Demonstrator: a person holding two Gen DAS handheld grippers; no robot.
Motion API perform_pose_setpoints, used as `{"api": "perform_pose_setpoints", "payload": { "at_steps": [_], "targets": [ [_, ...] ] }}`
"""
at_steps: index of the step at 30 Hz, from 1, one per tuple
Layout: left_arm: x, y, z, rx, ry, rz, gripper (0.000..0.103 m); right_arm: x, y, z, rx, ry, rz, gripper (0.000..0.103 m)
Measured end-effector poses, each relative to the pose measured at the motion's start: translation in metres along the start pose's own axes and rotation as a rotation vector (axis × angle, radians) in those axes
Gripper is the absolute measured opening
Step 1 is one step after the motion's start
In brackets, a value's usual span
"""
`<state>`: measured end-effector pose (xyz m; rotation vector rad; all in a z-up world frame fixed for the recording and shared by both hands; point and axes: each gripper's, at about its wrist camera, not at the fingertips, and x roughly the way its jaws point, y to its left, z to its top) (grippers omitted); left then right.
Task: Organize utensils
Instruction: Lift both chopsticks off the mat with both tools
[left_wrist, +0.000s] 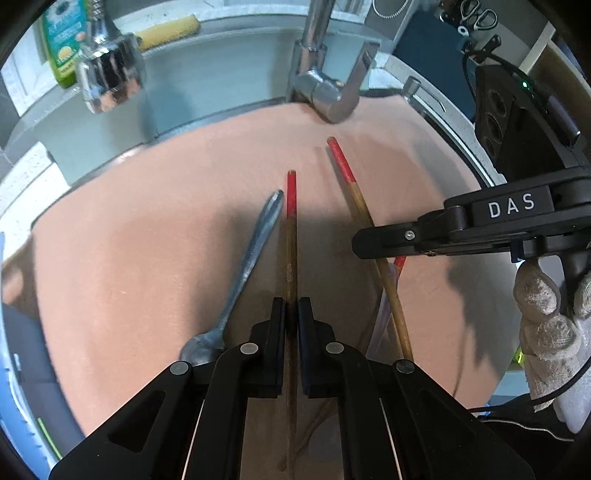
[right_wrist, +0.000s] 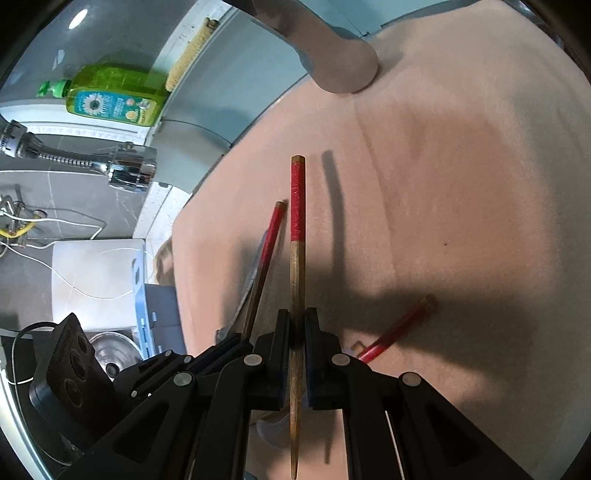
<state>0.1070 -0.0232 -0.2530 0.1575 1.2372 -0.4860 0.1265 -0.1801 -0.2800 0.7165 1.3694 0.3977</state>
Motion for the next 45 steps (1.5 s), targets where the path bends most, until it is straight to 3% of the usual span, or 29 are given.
{"api": "perform_pose_setpoints", "payload": {
  "at_steps": [5, 10, 14, 20, 21, 27, 34, 45],
  "targets": [
    [-0.009, 0.013, -0.004, -0.024, -0.007, -0.009, 0.005, -0.007, 0.01, 0.0, -0.037, -0.018, -0.004, 0.007],
    [0.013, 0.005, -0.009, 0.043, 0.076, 0.058, 0.006, -0.004, 0.008, 0.001, -0.032, -0.008, -0.008, 0.007],
    [0.015, 0.004, -0.001, 0.037, 0.079, 0.068, 0.016, -0.003, 0.004, 0.0, -0.028, -0.004, -0.012, 0.007],
    [0.03, -0.015, 0.008, 0.16, 0.085, 0.128, 0.011, -0.005, -0.006, -0.002, -0.009, -0.004, -0.016, 0.007],
    [0.029, -0.014, 0.01, 0.157, 0.091, 0.116, 0.006, -0.006, -0.006, -0.002, -0.008, -0.005, -0.016, 0.007],
    [0.016, -0.006, 0.005, 0.078, 0.074, 0.034, 0.006, -0.013, -0.006, -0.003, -0.012, -0.021, -0.008, 0.007],
    [-0.015, 0.01, 0.0, 0.014, 0.003, 0.012, 0.005, -0.013, 0.001, -0.001, -0.013, -0.017, 0.007, 0.007],
    [-0.085, 0.045, -0.009, -0.055, -0.101, 0.022, 0.006, 0.008, 0.081, -0.012, -0.138, 0.044, 0.089, 0.007]
  ]
}}
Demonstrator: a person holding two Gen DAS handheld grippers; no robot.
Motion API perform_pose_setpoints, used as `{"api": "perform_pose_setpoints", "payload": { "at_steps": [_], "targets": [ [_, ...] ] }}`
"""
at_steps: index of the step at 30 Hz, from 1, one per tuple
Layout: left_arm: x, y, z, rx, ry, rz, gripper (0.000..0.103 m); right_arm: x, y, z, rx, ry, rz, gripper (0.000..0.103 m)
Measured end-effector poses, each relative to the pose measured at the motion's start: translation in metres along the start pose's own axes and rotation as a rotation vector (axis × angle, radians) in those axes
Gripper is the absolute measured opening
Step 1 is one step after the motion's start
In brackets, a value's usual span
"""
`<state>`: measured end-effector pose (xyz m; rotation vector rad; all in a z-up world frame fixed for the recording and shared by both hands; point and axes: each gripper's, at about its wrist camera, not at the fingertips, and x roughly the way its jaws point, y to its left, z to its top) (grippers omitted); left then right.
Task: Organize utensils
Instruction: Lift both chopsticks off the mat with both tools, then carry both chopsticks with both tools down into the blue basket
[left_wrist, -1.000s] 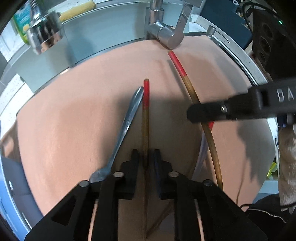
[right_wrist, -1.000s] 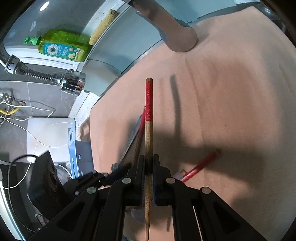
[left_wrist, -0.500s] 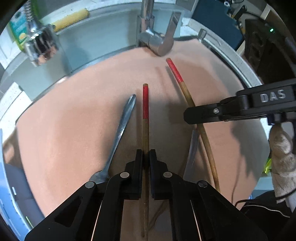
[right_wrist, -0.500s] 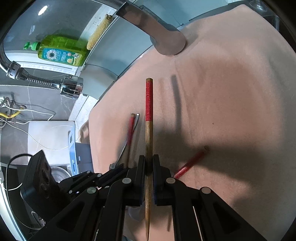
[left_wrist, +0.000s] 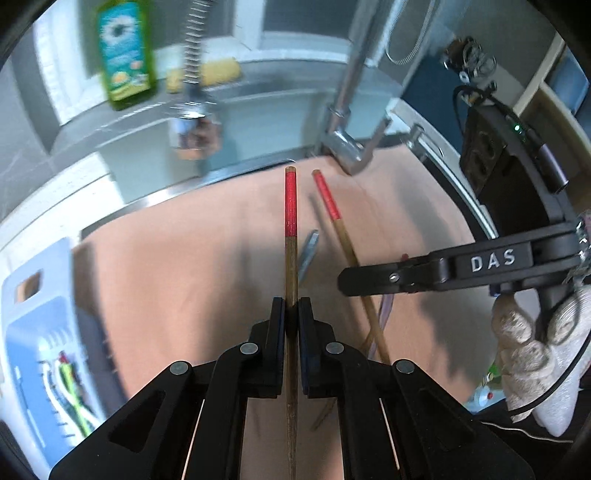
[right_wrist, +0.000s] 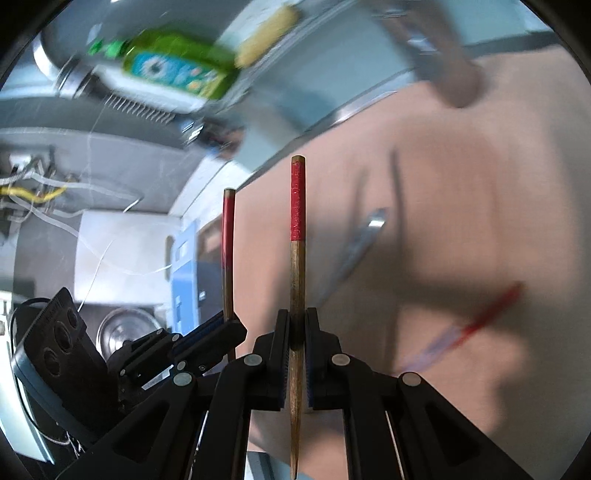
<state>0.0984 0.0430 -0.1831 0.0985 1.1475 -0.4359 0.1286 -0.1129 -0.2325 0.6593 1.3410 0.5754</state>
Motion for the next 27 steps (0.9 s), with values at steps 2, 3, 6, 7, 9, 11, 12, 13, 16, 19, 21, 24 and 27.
{"api": "perform_pose_setpoints", "payload": {
  "at_steps": [2, 3, 6, 7, 9, 11, 12, 13, 16, 19, 21, 24, 27],
  "targets": [
    [-0.015, 0.015, -0.006, -0.023, -0.016, 0.02, 0.006, 0.011, 0.018, -0.002, -0.027, 0.019, 0.016, 0.007],
    [-0.02, 0.022, -0.01, -0.034, -0.022, 0.033, 0.006, 0.019, 0.032, -0.004, -0.049, 0.032, 0.024, 0.007],
    [-0.042, 0.054, -0.025, -0.092, -0.039, 0.067, 0.005, 0.04, 0.062, -0.01, -0.095, 0.064, 0.039, 0.007],
    [-0.048, 0.063, -0.03, -0.109, -0.043, 0.078, 0.005, 0.045, 0.068, -0.012, -0.105, 0.072, 0.042, 0.007],
    [-0.057, 0.082, -0.042, -0.146, -0.047, 0.102, 0.005, 0.062, 0.09, -0.019, -0.137, 0.097, 0.051, 0.007],
    [-0.067, 0.106, -0.057, -0.206, -0.056, 0.109, 0.005, 0.076, 0.106, -0.027, -0.165, 0.118, 0.055, 0.007],
    [-0.071, 0.115, -0.064, -0.231, -0.06, 0.11, 0.005, 0.083, 0.113, -0.03, -0.177, 0.127, 0.055, 0.007],
    [-0.074, 0.126, -0.072, -0.257, -0.062, 0.117, 0.005, 0.09, 0.12, -0.033, -0.187, 0.138, 0.055, 0.007],
    [-0.081, 0.151, -0.092, -0.311, -0.06, 0.148, 0.005, 0.114, 0.14, -0.04, -0.215, 0.168, 0.047, 0.007],
    [-0.084, 0.173, -0.108, -0.36, -0.056, 0.164, 0.005, 0.138, 0.158, -0.045, -0.231, 0.193, 0.04, 0.007],
    [-0.083, 0.186, -0.118, -0.387, -0.053, 0.177, 0.005, 0.153, 0.17, -0.049, -0.256, 0.202, 0.028, 0.007],
    [-0.082, 0.203, -0.128, -0.428, -0.054, 0.176, 0.005, 0.173, 0.184, -0.054, -0.28, 0.21, 0.0, 0.007],
    [-0.079, 0.214, -0.133, -0.452, -0.054, 0.175, 0.005, 0.195, 0.192, -0.058, -0.287, 0.221, -0.036, 0.007]
  ]
}}
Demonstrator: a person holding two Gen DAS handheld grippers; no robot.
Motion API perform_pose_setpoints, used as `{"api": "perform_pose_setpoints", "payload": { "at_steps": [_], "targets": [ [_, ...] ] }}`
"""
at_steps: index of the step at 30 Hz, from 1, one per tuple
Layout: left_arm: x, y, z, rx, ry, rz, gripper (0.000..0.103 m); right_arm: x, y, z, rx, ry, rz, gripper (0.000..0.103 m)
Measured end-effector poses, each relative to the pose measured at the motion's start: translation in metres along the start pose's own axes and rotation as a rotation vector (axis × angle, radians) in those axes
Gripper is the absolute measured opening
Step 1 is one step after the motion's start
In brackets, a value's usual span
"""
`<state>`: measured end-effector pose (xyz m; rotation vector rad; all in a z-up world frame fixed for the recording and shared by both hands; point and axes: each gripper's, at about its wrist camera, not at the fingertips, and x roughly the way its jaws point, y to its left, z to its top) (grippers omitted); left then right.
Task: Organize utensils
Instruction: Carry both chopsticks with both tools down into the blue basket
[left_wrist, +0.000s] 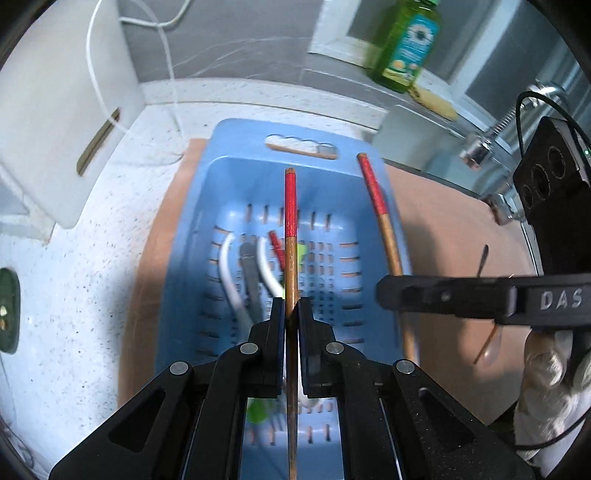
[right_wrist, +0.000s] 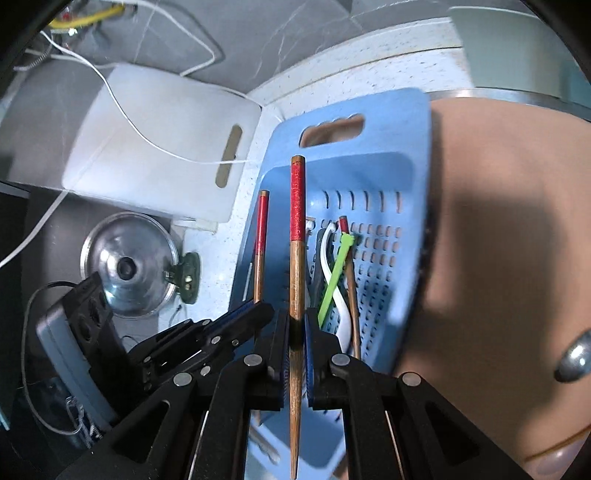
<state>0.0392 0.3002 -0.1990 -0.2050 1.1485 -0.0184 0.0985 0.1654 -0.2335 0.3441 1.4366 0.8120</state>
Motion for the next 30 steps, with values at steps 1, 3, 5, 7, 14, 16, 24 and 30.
{"api": "perform_pose_setpoints", "payload": {
  "at_steps": [1, 3, 5, 7, 14, 16, 24, 30],
  "targets": [
    [0.001, 0.004, 0.0, -0.009, 0.0, -0.001, 0.005, 0.006, 0.001, 0.0, 0.0, 0.007, -0.01, 0.007],
    [0.004, 0.011, 0.001, -0.031, -0.003, -0.008, 0.005, 0.018, 0.006, 0.003, -0.007, 0.015, -0.034, 0.007],
    [0.008, 0.018, 0.001, -0.039, -0.001, -0.006, 0.005, 0.027, 0.008, 0.005, -0.012, 0.022, -0.057, 0.007],
    [0.012, 0.022, 0.002, -0.048, 0.007, -0.004, 0.005, 0.034, 0.006, 0.007, -0.012, 0.03, -0.079, 0.007],
    [0.024, 0.032, 0.002, -0.056, 0.027, -0.002, 0.005, 0.056, 0.01, 0.013, -0.026, 0.05, -0.141, 0.007],
    [0.027, 0.035, 0.003, -0.056, 0.032, -0.003, 0.005, 0.06, 0.01, 0.015, -0.026, 0.053, -0.152, 0.007],
    [0.038, 0.041, 0.001, -0.062, 0.056, 0.003, 0.006, 0.074, 0.012, 0.019, -0.041, 0.069, -0.2, 0.007],
    [0.04, 0.039, 0.003, -0.058, 0.062, 0.021, 0.006, 0.079, 0.013, 0.02, -0.042, 0.071, -0.211, 0.007]
  ]
}}
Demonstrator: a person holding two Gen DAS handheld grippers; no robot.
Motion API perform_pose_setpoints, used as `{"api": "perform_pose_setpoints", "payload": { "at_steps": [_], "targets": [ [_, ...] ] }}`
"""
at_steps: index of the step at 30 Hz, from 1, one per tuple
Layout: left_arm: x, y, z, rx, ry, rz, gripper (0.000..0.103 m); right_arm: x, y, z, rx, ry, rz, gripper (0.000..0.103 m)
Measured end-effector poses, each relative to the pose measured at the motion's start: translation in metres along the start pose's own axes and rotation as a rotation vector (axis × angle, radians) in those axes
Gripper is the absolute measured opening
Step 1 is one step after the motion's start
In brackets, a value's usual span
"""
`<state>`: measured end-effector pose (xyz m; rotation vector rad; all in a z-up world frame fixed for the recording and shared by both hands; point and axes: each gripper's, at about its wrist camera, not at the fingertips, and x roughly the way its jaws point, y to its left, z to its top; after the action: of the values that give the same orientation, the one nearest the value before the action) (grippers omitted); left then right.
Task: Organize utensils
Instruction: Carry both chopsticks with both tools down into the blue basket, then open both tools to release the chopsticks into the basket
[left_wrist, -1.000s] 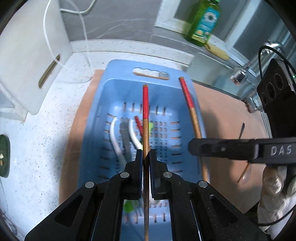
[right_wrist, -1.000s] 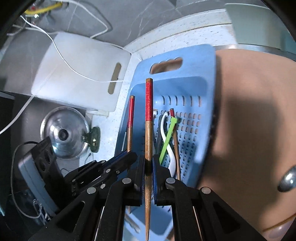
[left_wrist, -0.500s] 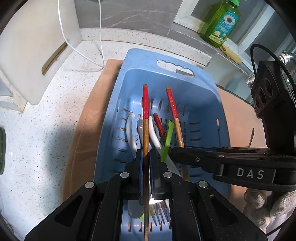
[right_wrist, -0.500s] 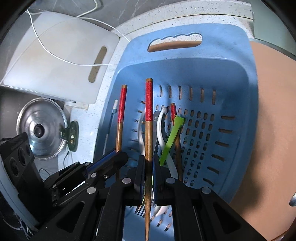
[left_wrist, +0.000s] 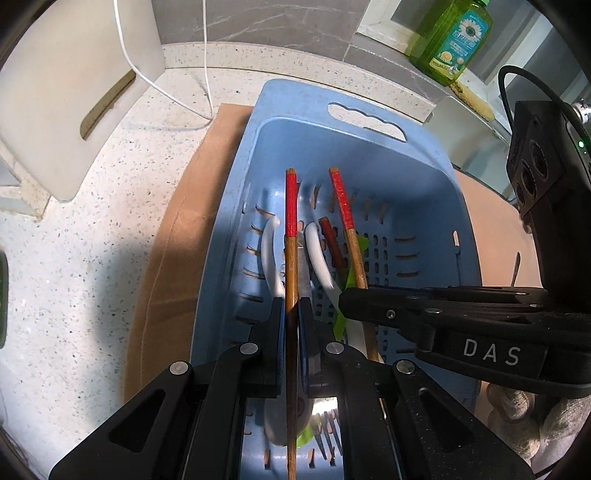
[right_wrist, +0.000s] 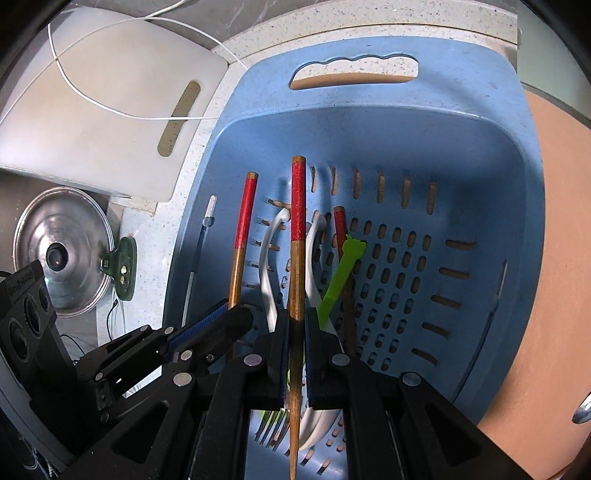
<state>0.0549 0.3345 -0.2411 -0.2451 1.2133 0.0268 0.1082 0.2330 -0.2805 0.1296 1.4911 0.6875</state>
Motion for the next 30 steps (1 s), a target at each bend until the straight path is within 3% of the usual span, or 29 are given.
{"api": "perform_pose_setpoints", "payload": {
  "at_steps": [18, 22, 26, 29, 30],
  "targets": [
    [-0.009, -0.004, -0.004, 0.006, -0.014, 0.046, 0.011, -0.014, 0.003, -0.005, -0.049, -0.019, 0.003, 0.008],
    [-0.021, -0.006, -0.01, 0.013, -0.036, 0.064, 0.011, -0.032, 0.002, -0.011, -0.083, -0.051, -0.004, 0.018],
    [-0.035, -0.016, -0.017, 0.04, -0.06, 0.097, 0.03, -0.057, -0.001, -0.019, -0.133, -0.108, -0.028, 0.033],
    [-0.045, -0.026, -0.023, 0.063, -0.077, 0.119, 0.03, -0.077, -0.004, -0.026, -0.173, -0.151, -0.05, 0.039],
    [-0.048, -0.029, -0.025, 0.066, -0.082, 0.121, 0.035, -0.085, -0.005, -0.029, -0.189, -0.171, -0.06, 0.041]
  ]
}}
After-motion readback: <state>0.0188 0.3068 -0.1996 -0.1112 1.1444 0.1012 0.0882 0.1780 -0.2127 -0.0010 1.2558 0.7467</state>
